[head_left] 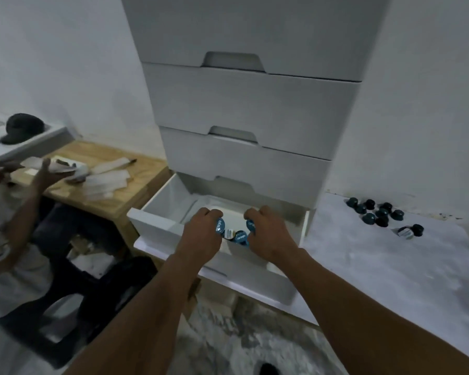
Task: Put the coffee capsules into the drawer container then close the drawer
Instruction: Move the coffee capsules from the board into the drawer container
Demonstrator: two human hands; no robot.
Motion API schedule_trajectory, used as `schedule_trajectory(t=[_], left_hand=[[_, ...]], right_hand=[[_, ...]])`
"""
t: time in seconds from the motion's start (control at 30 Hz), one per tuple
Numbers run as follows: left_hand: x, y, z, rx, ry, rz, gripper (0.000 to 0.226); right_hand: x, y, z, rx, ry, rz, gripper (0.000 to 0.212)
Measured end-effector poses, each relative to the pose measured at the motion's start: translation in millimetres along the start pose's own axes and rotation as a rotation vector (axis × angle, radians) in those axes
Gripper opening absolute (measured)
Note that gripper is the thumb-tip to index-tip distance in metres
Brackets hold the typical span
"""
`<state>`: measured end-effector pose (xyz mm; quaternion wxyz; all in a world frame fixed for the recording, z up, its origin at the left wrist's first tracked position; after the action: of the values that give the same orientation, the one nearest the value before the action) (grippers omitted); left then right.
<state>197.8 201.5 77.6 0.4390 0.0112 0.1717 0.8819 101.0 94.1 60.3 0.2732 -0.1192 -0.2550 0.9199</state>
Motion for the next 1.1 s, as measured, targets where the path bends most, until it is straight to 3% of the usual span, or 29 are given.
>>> schedule_trajectory(t=[0.2,0.33,0.47,0.7,1.1], left_hand=[[-48.9,-35.4,-5.7,0.051,-0.010,0.044,0.048],[-85.1,-55.6,-19.8,0.016,-0.045,0.067,0.051],[-117.4,-75.4,-35.1,-0.027,-0.110,0.058,0.039],[-147.3,-94.0,-60.9,-0.090,-0.241,-0.094,0.041],[-186.9,-130.8,-74.5,-0.034,-0.421,-0.419,0.037]], right_hand=[[-58.1,-5.8,-27.4,-0.031,-0.009,-0.006,0.032],[-102.4,1.1,-49.5,-0.020,-0.037,-0.006,0.041],[-136.8,6.8,-72.7,-0.002,-0.103,-0.026,0.033],[-158.4,18.6,-103.0,-0.070,-0.155,-0.124,0.043],[-159.7,-1.9,-118.6,-0.041,-0.046,-0.425,0.050]])
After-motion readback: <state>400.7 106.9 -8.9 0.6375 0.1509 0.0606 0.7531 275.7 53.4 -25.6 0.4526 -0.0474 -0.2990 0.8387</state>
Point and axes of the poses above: each hand's wrist, its own x-axis away from the middle knuckle, its own z-axis out of the back of the hand, y = z × x, the point moved 7 cm from there along -x, towards the middle knuckle, and after that the axes turned 5 degrees about -x, right-handed, at the moved point
